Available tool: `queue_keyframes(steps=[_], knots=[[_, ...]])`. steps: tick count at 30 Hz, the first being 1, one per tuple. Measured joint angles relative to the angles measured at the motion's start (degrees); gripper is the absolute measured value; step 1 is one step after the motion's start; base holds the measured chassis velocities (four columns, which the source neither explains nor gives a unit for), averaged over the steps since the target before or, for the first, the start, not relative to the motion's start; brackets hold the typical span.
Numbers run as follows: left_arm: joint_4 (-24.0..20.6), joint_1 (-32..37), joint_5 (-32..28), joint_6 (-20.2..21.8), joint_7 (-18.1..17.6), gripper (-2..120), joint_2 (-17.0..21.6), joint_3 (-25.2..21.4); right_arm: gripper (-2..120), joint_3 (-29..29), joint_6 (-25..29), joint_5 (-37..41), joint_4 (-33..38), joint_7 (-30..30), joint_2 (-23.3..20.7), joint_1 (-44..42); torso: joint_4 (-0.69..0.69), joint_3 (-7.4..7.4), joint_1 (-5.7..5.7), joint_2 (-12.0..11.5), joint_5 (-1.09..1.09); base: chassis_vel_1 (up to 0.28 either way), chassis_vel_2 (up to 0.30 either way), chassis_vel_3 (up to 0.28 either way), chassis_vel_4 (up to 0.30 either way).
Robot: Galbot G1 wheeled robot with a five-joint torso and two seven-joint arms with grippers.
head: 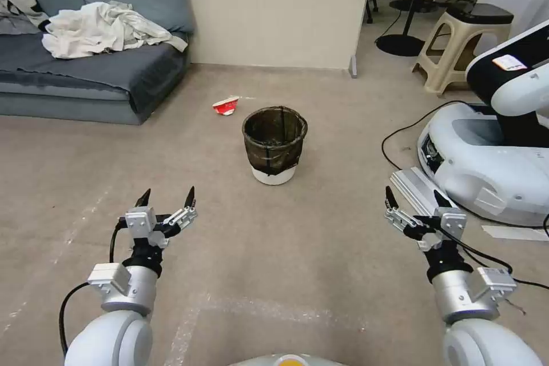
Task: Pick up the trash can from the floor.
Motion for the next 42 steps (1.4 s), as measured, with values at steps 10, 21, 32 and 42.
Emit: queue_keyframes(steps=[10, 21, 32, 42], knots=[[1.18, -0.02, -0.02, -2.06, 0.53, 100, -0.22, -0.01, 100, -0.10, 2.92, 0.75, -1.32, -1.61, -0.30, 0.21, 0.00, 0.01, 0.00, 0.00, -0.01, 0.000, 0.000, 0.000, 0.000], [1.97, 0.11, 0.18, -3.04, 0.53, 100, -0.43, -0.06, 100, -0.35, 3.39, 0.67, -1.81, -1.81, -0.37, 0.39, 0.00, 0.00, -0.01, 0.00, -0.01, -0.033, 0.037, 0.034, -0.038], [2.33, 0.03, 0.31, -3.28, 0.50, 100, -0.46, -0.06, 100, -0.37, 3.54, 0.56, -1.92, -1.83, -0.38, 0.43, 0.01, 0.01, 0.01, 0.00, -0.01, -0.210, 0.200, 0.207, -0.209], [2.50, -0.02, 0.40, -3.55, 0.41, 100, -0.38, -0.09, 100, -0.34, 3.59, 0.53, -1.92, -1.81, -0.41, 0.53, 0.01, 0.00, 0.01, 0.00, -0.01, -0.203, 0.215, 0.204, -0.208]])
